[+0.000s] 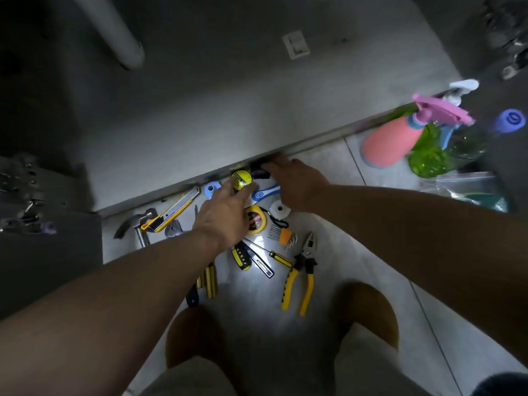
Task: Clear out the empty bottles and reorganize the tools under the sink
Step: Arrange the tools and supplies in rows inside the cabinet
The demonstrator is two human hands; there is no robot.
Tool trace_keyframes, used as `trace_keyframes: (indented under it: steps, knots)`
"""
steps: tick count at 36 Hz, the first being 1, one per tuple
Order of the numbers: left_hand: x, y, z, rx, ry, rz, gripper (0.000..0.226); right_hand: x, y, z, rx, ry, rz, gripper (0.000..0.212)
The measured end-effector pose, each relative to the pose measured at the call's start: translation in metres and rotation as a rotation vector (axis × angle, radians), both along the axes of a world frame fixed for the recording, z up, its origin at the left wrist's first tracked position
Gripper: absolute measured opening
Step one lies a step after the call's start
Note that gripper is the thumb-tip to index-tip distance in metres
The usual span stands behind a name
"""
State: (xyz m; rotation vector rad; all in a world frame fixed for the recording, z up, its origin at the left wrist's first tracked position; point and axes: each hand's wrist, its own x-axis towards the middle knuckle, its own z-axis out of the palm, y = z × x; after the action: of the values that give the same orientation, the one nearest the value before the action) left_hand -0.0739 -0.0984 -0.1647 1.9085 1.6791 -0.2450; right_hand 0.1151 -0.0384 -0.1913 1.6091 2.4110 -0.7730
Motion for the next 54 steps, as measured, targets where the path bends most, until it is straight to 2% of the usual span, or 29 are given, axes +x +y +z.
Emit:
trace_keyframes:
  steps: [3,7,12,15,20,26,30,32,34,37,39,41,45,50,54]
  knots:
    - [0.003,0.01,-0.001,-0.04,0.049,-0.019,0.08,0.0,0.008,-0.001,-0.031,-0.096,0.007,0.07]
    - [0.009,0.023,-0.005,-0.071,0.139,-0.065,0.087,0.014,-0.001,-0.004,0.027,-0.11,-0.093,0.054]
    - [0.013,0.031,-0.014,-0.072,0.143,-0.068,0.062,0.043,-0.017,-0.008,0.034,-0.115,-0.288,0.035]
    - [0.02,0.033,-0.017,-0.036,0.168,-0.089,0.055,0.059,-0.028,-0.009,-0.005,-0.103,-0.414,0.029]
    - [0.025,0.028,-0.022,0.048,0.131,-0.049,0.053,0.087,-0.059,-0.013,-0.033,-0.018,-0.696,0.022]
    - [0.029,0.018,-0.02,0.201,0.01,-0.061,0.072,0.13,-0.08,-0.012,0.071,0.047,-1.095,0.02]
    - [0.04,0.01,-0.014,0.281,-0.069,-0.149,0.083,0.139,-0.089,-0.004,0.203,0.127,-1.174,0.031]
    - [0.05,0.004,-0.011,0.303,-0.104,-0.241,0.082,0.134,-0.093,0.002,0.212,0.238,-1.178,0.025]
    - [0.063,-0.004,-0.008,0.294,-0.132,-0.339,0.084,0.123,-0.098,0.011,0.094,0.471,-1.215,0.014]
    - [0.085,-0.019,-0.002,0.306,-0.202,-0.467,0.09,0.101,-0.103,0.028,-0.307,0.929,-1.312,0.02]
    - [0.101,-0.031,0.003,0.324,-0.261,-0.55,0.093,0.092,-0.105,0.035,-0.531,1.087,-1.333,0.027]
    - [0.113,-0.04,0.006,0.329,-0.312,-0.614,0.09,0.091,-0.107,0.036,-0.573,1.079,-1.32,0.026]
    - [0.125,-0.049,0.003,0.27,-0.355,-0.637,0.08,0.109,-0.113,0.03,-0.469,1.04,-1.411,0.018]
    - [0.121,-0.036,-0.009,0.213,-0.171,-0.513,0.067,0.146,-0.123,0.007,-0.215,0.765,-1.7,0.022]
    - [0.111,-0.019,-0.014,0.243,-0.013,-0.324,0.063,0.166,-0.126,-0.007,-0.135,0.808,-1.828,0.019]
